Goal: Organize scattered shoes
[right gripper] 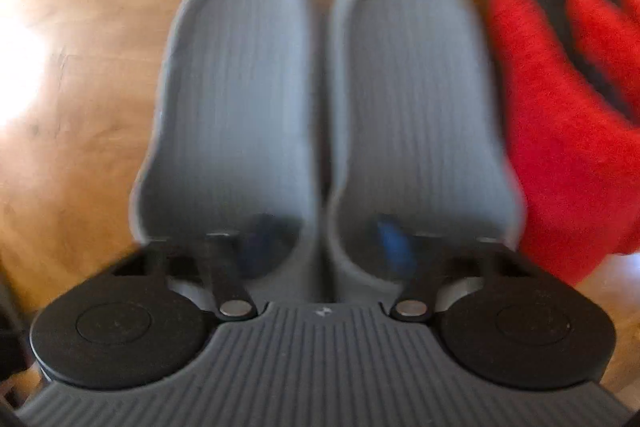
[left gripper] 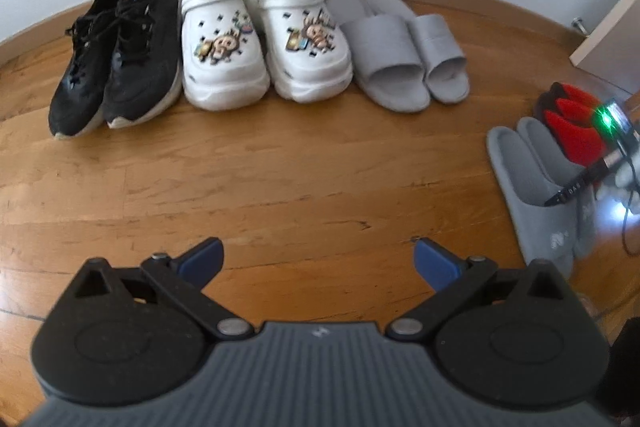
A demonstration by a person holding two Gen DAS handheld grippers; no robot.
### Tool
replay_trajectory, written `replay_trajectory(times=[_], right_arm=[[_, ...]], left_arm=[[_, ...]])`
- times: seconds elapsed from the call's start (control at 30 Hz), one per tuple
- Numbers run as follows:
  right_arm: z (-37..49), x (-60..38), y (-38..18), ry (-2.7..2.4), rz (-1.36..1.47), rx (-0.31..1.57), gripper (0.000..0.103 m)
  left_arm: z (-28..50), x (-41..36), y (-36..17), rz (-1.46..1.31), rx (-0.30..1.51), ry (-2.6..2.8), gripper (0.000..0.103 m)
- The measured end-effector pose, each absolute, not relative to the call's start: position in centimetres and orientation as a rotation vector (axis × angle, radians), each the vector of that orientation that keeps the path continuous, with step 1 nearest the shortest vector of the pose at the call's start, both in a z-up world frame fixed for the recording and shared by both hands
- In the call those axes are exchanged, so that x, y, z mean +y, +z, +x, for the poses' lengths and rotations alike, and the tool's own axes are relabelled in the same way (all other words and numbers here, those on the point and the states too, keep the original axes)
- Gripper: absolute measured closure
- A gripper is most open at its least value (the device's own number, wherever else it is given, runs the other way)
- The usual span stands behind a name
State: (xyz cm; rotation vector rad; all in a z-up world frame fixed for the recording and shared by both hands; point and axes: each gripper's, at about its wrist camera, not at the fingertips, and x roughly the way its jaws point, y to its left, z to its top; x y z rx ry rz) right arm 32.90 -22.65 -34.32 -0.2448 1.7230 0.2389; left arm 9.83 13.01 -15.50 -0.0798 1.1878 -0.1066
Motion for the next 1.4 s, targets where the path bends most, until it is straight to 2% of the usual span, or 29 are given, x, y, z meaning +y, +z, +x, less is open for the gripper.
replay_trajectory(times=[0.03,0.07,0.27,0.33,0.4,0.57,0.6,0.67,0.7,0.73,0.83,1.0,1.03,1.1,1.13,1.2,1.4], right_arm=[[32.9,-22.4,-34.2,0.236,-0.255,1.719,0.082],[33.1,-21.9,-33.6,0.234,-0.279,1.699,0.087],[40.6,-20.3,-31.3,0.229,-0.236,1.618,0.092],[43.2,-19.8,-30.6,0.227,-0.219,1.591,0.1],[45.8,-19.3,-29.8,0.226,-0.203,1.565,0.103],[52.3,-18.1,-28.0,0.222,-0.162,1.498,0.103],[53.6,-17.8,-27.6,0.221,-0.154,1.485,0.098],[55.1,-17.6,-27.1,0.206,-0.114,1.485,0.079],[54.3,-18.6,-26.5,0.202,-0.083,1.497,0.064],[53.2,-19.8,-26.0,0.192,-0.017,1.516,0.06],[50.0,-23.2,-28.3,0.104,0.14,1.598,0.057],[45.7,-25.0,-34.0,0.038,0.226,1.74,0.059],[44.5,-23.4,-33.4,0.081,0.119,1.706,0.07],[43.6,-22.4,-32.6,0.089,0.073,1.674,0.085],[43.3,-21.9,-32.2,0.091,0.046,1.661,0.087],[42.5,-20.6,-30.5,0.102,-0.064,1.605,0.088],[44.2,-20.5,-25.0,0.15,-0.063,1.46,0.088]], left_arm=[[10.0,13.1,-15.7,-0.085,1.194,-0.099,0.001],[10.2,13.2,-15.9,-0.087,1.199,-0.095,0.001],[10.6,12.9,-16.9,-0.08,1.237,-0.088,0.001],[10.6,12.8,-17.0,-0.08,1.246,-0.094,0.001],[10.4,12.7,-17.0,-0.071,1.247,-0.095,0.001],[10.6,12.9,-17.4,-0.076,1.269,-0.069,0.001],[10.7,13.1,-17.4,-0.078,1.27,-0.066,0.001],[10.8,13.4,-17.4,-0.082,1.271,-0.059,0.001],[10.8,13.5,-17.4,-0.085,1.272,-0.055,0.001],[10.9,13.6,-17.5,-0.089,1.274,-0.051,0.001],[10.8,13.7,-17.5,-0.098,1.279,-0.052,0.001],[10.5,13.6,-17.3,-0.092,1.278,-0.058,0.001],[10.5,13.6,-17.3,-0.095,1.278,-0.057,0.001],[10.6,13.7,-17.3,-0.1,1.279,-0.054,0.001],[10.6,13.7,-17.3,-0.101,1.278,-0.055,0.001],[10.6,13.7,-17.3,-0.1,1.277,-0.057,0.001],[10.8,13.6,-17.7,-0.103,1.285,-0.057,0.001]])
